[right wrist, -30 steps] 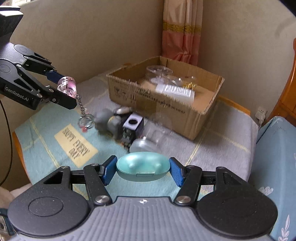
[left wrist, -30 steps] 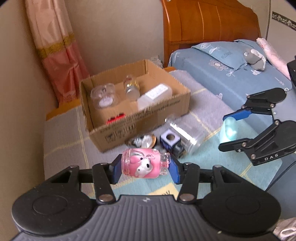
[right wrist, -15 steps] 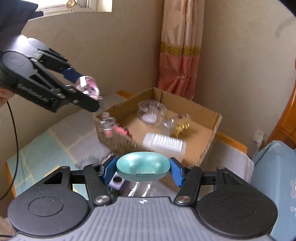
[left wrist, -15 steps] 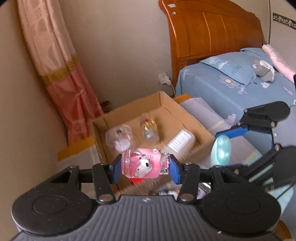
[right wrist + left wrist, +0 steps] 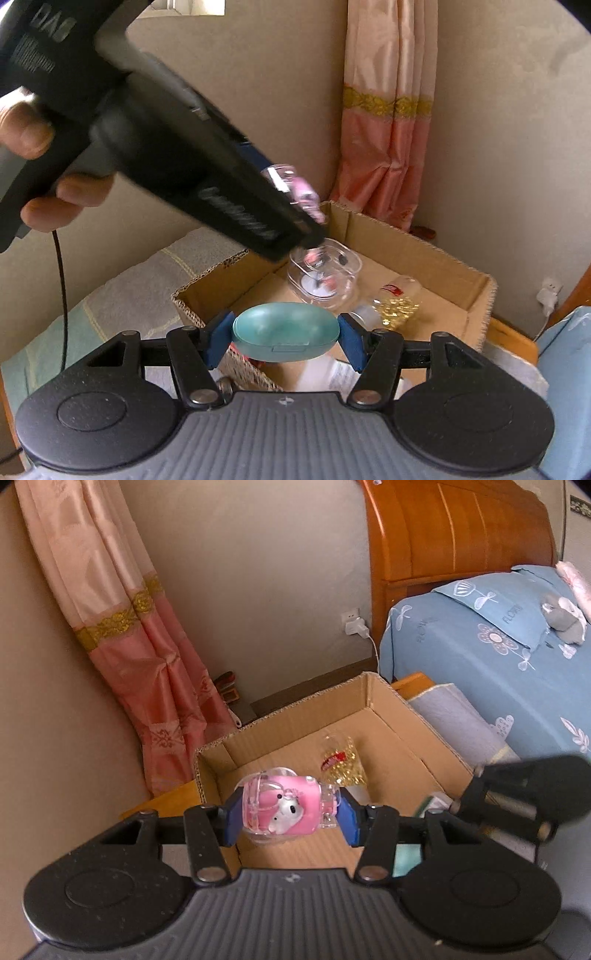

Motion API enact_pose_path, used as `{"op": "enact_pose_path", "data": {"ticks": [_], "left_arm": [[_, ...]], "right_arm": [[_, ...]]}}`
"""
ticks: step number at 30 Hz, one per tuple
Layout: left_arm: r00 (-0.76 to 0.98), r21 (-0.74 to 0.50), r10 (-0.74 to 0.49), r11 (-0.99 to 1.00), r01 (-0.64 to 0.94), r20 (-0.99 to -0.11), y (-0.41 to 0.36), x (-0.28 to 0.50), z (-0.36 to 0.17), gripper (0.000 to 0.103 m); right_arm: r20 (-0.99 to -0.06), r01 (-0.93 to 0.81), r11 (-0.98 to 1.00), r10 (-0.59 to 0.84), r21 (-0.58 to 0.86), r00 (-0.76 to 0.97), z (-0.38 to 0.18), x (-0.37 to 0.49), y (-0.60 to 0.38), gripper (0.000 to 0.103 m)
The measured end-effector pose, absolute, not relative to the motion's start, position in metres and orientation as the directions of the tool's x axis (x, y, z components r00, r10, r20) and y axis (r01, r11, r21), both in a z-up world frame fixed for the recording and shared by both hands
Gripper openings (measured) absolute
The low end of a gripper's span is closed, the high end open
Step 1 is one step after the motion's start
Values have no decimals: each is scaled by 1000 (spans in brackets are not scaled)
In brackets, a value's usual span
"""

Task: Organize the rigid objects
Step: 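Lower the pink charm into the box with the left tool while the right tool drops the case in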

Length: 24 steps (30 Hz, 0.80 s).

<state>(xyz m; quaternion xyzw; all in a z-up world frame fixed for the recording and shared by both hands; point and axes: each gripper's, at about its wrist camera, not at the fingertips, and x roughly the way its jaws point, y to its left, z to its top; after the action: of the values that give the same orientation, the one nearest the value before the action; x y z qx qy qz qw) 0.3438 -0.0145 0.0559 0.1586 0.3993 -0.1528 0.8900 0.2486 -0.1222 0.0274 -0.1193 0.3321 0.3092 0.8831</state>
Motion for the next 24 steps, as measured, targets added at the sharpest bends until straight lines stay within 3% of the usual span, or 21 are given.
{"op": "enact_pose_path", "data": {"ticks": [3, 5, 7, 11, 17, 19, 20, 21, 24], "left_arm": [[626, 155, -153, 900, 408, -764, -19, 352, 53, 50], [625, 153, -163, 895, 420, -763, -26, 357, 52, 50], [623, 147, -175, 891, 430, -762, -32, 359, 50, 50], [607, 127, -213, 875, 468, -766, -52, 363, 45, 50], [579, 101, -265, 847, 522, -772, -81, 363, 38, 51], [578, 98, -270, 845, 526, -770, -88, 362, 36, 71], [577, 98, -266, 847, 522, -773, -90, 362, 35, 92], [585, 106, -260, 849, 517, -769, -91, 360, 35, 98], [612, 146, -241, 846, 513, -753, -93, 348, 35, 98]], "right_arm": [[-668, -622, 783, 464, 3, 582, 16, 256, -119, 70], [-657, -614, 789, 471, 15, 589, 14, 256, -123, 87], [-646, -611, 791, 477, 21, 595, 13, 251, -129, 91], [-636, -595, 804, 467, 16, 614, 15, 234, -145, 98], [-637, -577, 817, 446, 2, 629, 16, 211, -163, 99], [-638, -567, 824, 433, -7, 637, 17, 207, -167, 99], [-637, -564, 826, 430, -9, 640, 18, 205, -168, 99], [-635, -561, 828, 428, -10, 643, 18, 202, -170, 100], [-629, -551, 835, 427, -2, 650, 19, 197, -176, 102]]}}
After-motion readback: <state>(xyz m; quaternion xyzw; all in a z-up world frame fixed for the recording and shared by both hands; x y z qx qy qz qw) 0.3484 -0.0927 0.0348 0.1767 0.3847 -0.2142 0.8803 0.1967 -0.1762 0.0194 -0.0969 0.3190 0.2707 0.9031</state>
